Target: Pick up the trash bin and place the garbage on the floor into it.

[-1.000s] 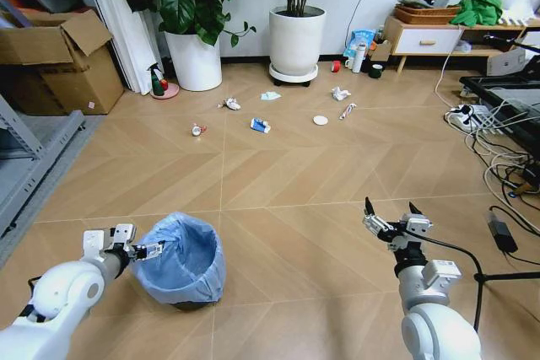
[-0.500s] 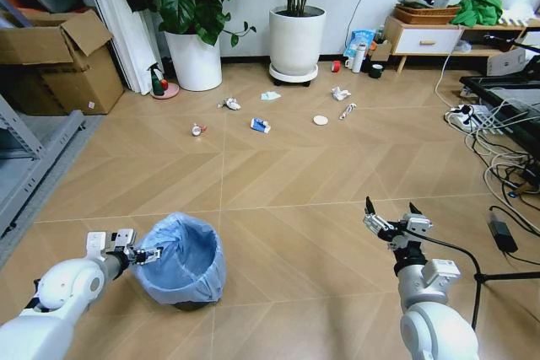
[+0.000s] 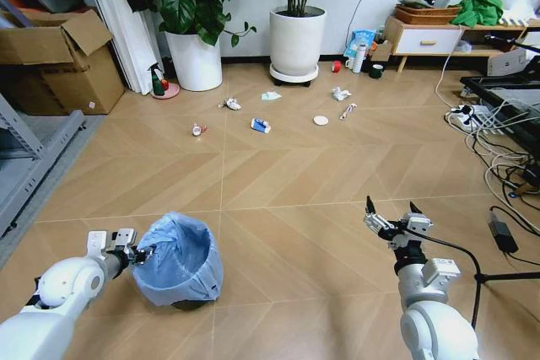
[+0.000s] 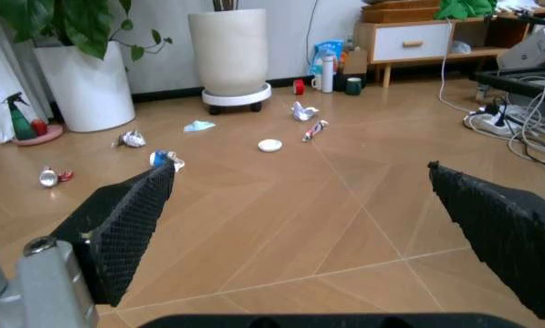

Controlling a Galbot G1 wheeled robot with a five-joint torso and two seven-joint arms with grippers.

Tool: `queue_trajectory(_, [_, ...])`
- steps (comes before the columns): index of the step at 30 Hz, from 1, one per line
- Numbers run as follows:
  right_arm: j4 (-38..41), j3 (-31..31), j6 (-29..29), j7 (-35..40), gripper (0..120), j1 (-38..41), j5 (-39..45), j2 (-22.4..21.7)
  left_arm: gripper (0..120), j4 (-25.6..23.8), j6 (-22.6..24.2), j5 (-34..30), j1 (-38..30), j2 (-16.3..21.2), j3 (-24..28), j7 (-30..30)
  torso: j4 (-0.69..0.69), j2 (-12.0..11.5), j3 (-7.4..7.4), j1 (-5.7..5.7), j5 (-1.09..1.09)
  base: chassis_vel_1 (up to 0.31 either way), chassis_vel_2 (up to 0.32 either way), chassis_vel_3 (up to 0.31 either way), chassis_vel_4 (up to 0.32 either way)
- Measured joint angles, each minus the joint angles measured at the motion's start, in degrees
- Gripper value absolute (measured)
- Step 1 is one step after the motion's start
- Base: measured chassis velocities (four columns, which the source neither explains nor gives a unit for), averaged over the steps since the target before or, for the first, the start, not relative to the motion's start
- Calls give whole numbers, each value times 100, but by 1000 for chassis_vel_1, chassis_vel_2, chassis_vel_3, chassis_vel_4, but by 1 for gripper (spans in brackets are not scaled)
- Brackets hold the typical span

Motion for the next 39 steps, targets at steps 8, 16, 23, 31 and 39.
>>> queue_trajectory(8, [-9,-6,3,0,100,3,-5,12,2,-168,1,-104,35,-13,-41,-110,0,0,0,0,0,0,0,0,0])
queue_trajectory(16, [61,40,-145,82,100,27,60,-3,2,-796,2,-688,268,-178,-389,-562,1,0,0,0,1,0,0,0,0])
queue_trajectory(23, [146,160,-260,144,100,124,179,-65,2,-1698,1,-1306,618,-487,-712,-1684,0,0,0,0,2,0,0,0,0])
queue_trajectory(31, [229,241,-478,248,100,155,135,-139,2,-2490,-213,-796,1072,-1042,-1050,-2339,0,0,0,0,2,0,0,0,0])
queue_trajectory(39, [231,194,-454,218,100,141,19,-103,2,-2810,-281,-575,1443,-1238,-1335,-2361,1,0,0,-1,2,0,0,0,0])
